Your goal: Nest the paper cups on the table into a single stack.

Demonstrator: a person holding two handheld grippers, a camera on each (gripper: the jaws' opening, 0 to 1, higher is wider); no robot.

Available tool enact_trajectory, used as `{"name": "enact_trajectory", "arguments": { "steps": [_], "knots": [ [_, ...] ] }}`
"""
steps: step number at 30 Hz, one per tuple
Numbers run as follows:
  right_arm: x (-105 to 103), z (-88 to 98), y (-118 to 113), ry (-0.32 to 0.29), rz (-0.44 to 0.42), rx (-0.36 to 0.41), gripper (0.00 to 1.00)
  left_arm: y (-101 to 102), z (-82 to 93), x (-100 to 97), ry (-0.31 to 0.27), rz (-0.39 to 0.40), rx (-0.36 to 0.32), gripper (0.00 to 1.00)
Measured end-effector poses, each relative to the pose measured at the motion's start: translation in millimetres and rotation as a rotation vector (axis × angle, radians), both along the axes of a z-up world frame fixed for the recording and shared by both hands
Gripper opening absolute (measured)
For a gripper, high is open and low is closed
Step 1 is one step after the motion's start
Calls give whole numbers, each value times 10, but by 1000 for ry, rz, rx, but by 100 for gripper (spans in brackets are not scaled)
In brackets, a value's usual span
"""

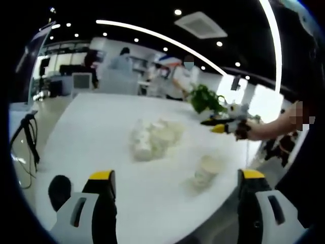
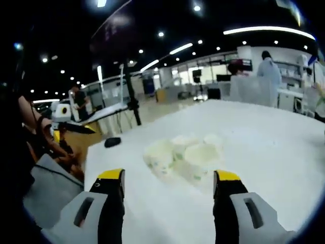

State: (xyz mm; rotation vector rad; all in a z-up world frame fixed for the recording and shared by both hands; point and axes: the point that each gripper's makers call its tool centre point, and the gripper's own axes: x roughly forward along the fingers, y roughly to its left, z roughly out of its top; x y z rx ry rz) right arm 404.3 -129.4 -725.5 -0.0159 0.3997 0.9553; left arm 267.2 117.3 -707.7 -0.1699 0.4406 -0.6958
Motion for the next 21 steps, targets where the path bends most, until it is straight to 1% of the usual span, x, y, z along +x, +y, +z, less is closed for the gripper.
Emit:
{"name": "enact_trajectory", "arguments": {
  "steps": [2, 4, 6, 8, 9, 11, 13, 14, 17, 21],
  "knots": [
    [43, -16, -15, 1, -10, 3, 76, 9, -9, -10, 10, 3, -1, 100],
    [96, -2, -37, -29, -26, -9, 81, 18, -11, -9, 14, 5, -2, 100],
    [129, -6, -42, -32, -34, -13, 86, 21, -7, -8, 12, 3, 2, 100],
    [171, -5, -50, -34, -41, -11, 89, 12, 2, -13, 13, -1, 2, 100],
    [191, 7, -53, -53, -43, -13, 91, 10, 1, -16, 13, -5, 8, 100],
    [214, 15, -50, -67, -48, -15, 94, 10, 5, -14, 12, -5, 10, 100],
    [228, 37, -29, -75, -55, -3, 100, 14, 11, -10, 13, -2, 8, 100],
    [218, 51, -10, -80, -44, 8, 100, 16, 9, -9, 13, -1, 8, 100],
    [226, 49, 3, -92, -36, 3, 100, 16, 11, -4, 16, 1, 6, 100],
    [242, 31, 14, -88, -31, 1, 100, 18, 20, 7, 14, 1, 9, 100]
  ]
}}
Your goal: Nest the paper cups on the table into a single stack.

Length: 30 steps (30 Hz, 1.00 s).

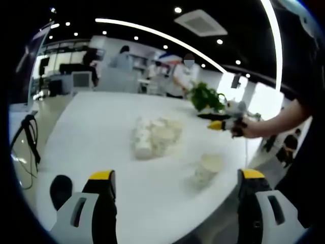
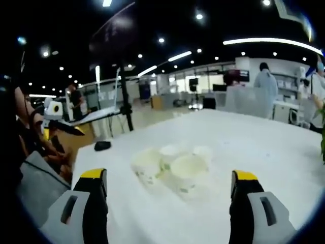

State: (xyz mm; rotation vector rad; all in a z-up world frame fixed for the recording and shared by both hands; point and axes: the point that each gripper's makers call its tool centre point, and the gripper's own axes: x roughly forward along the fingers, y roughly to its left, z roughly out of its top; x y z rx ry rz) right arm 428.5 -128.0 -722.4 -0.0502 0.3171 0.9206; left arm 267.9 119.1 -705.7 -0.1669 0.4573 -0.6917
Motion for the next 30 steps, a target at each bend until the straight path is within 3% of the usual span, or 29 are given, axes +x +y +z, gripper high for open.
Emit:
{"name": "enact_trajectory", "arguments": {
  "steps": [7, 15, 30],
  "knots": [
    [81, -46, 29, -3, 16, -18, 99, -2, -13, -13, 8, -2, 3, 100],
    [309, -119, 62, -14, 24, -63, 93, 1, -25, -10, 13, -13, 16, 100],
    [473, -366, 146, -20, 46, -133, 79, 121, 22, 73, 10, 18, 34, 100]
  ]
}}
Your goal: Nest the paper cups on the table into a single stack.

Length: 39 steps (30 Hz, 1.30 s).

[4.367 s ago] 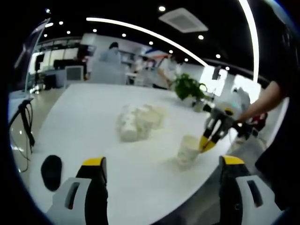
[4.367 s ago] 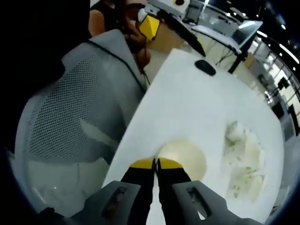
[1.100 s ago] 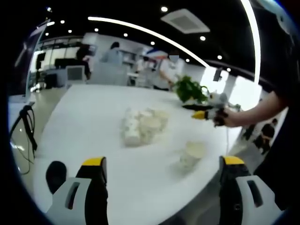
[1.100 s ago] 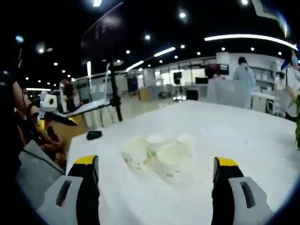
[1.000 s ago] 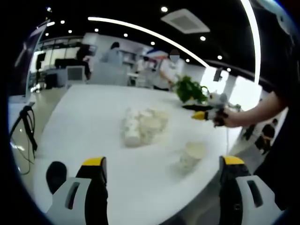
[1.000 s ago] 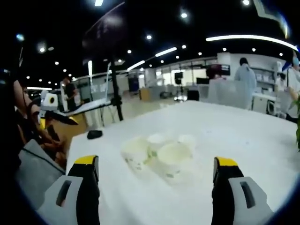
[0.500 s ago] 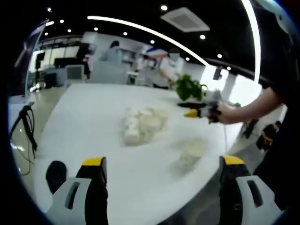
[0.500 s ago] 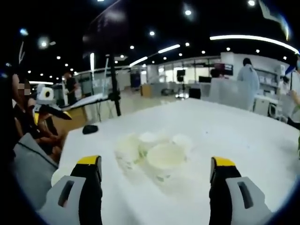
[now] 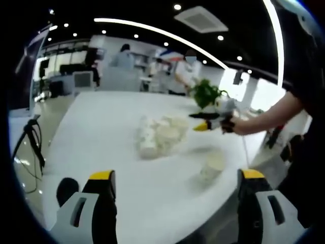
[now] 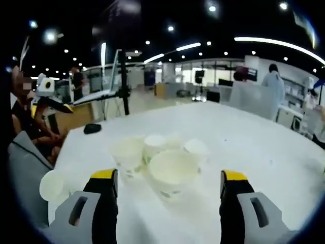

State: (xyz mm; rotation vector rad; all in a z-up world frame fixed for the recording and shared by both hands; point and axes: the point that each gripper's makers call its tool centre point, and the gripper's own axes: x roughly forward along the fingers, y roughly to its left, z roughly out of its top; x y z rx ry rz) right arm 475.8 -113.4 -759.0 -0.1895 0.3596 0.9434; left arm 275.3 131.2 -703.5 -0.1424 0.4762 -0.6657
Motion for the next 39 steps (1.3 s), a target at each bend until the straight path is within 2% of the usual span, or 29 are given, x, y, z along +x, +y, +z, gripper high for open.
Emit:
{"name": "enact_trajectory", "arguments": {
  "steps": [3, 6, 12, 17, 24, 30, 39],
  "knots": [
    [47, -43, -8, -3, -14, -15, 78, 0, -17, -4, 8, -2, 6, 100],
    [106, -87, -20, 19, -31, 6, 76, -8, -21, -9, 12, -3, 6, 100],
    [115, -149, 47, 17, -17, -11, 72, 41, -14, -7, -2, 10, 22, 99],
    [114, -176, 90, -2, -7, -33, 70, 39, -23, -23, 3, 15, 16, 99],
    [146, -218, 141, 2, 4, -41, 62, 42, -53, -72, 17, 21, 5, 99],
    [191, -239, 176, -5, 4, -42, 62, 118, -57, -103, 20, 43, 8, 99],
    [127, -246, 270, 23, 14, -40, 57, 140, -53, -99, 19, 50, 11, 99]
  ]
}}
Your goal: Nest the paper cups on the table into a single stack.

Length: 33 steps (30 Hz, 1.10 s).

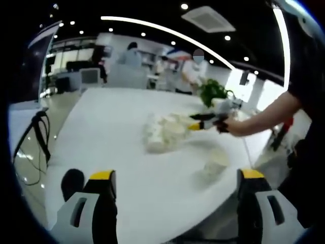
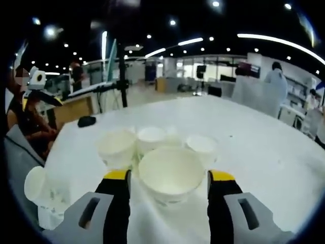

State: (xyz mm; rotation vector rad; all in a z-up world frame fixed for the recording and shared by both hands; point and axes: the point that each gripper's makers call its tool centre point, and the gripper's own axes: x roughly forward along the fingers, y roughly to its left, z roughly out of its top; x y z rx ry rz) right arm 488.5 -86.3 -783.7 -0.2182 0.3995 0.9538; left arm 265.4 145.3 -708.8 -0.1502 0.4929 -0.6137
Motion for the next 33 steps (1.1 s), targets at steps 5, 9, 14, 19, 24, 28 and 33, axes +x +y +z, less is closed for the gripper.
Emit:
{"name": "enact_trajectory", "arguments": {
  "steps": [5, 9, 14, 19, 24, 28, 33],
  "knots": [
    [-15, 31, 32, 2, 7, 3, 51, 0, -22, -5, 11, -1, 1, 99],
    [-5, 38, 50, 7, 6, 5, 48, -1, -36, -10, 14, -2, 0, 99],
    [-22, 46, 64, 9, 6, 4, 46, 11, -30, -11, 14, 1, 0, 99],
    [-60, 52, 81, 30, 15, 20, 44, 15, -22, -1, 10, 3, -4, 99],
    [-98, 66, 67, 46, 10, 28, 42, 6, -3, -3, 3, 1, -9, 99],
    [-125, 119, 59, 41, 8, 35, 41, 0, 23, 0, -5, 2, -13, 99],
    [-147, 158, 21, 37, 7, 34, 41, -21, 62, 1, -18, -3, -20, 98]
  ]
}}
